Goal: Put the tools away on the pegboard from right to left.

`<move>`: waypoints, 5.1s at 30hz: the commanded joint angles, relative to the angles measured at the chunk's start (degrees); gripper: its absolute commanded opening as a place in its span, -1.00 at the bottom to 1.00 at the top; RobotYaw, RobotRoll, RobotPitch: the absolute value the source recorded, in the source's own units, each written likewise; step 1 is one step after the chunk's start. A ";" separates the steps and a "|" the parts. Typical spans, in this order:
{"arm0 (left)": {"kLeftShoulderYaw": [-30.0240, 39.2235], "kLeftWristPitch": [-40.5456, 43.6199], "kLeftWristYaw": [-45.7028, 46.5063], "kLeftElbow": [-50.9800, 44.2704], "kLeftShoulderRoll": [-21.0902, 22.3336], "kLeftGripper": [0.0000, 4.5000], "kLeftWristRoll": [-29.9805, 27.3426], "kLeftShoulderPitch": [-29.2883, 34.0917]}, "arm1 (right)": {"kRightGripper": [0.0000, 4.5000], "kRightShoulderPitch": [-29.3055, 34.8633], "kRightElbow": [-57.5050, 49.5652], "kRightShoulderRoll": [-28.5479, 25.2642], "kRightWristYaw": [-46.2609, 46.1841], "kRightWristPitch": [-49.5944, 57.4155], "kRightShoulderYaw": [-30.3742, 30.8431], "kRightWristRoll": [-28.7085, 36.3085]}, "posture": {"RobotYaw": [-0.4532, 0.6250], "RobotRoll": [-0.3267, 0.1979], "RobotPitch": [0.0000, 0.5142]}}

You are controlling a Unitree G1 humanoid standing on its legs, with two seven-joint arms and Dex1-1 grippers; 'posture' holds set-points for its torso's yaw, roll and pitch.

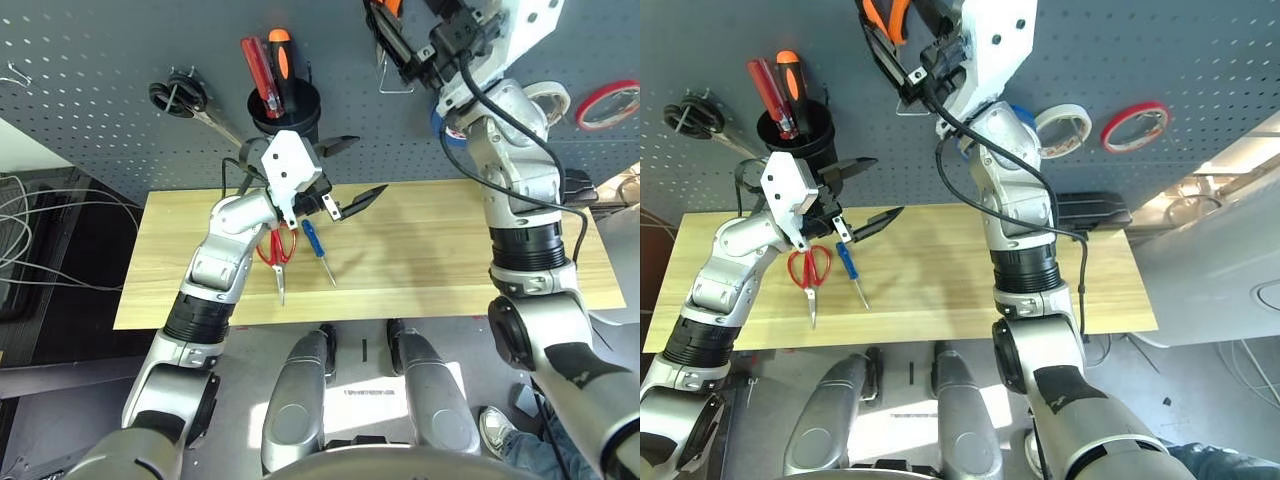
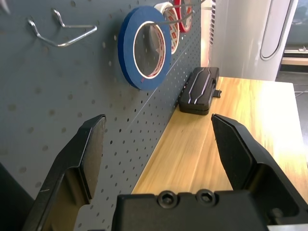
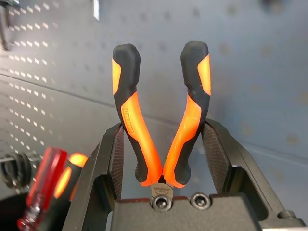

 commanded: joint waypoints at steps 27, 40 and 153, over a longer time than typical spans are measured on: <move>-0.90 1.66 -0.92 -0.98 0.44 1.00 0.24 1.91 | 0.21 10.00 -9.31 -3.91 -2.36 7.70 0.77 -3.49 | 0.02 0.25 0.47; -1.30 1.35 -1.09 -0.46 0.36 1.00 0.47 1.61 | 0.94 12.74 -5.33 -2.75 -3.30 8.53 -0.27 -2.33 | 0.02 0.25 0.47; 3.76 12.37 8.63 -11.64 -13.01 -0.75 -10.44 -3.35 | 1.00 29.92 -1.30 -25.52 25.49 21.64 1.92 5.71 | 0.00 0.25 0.30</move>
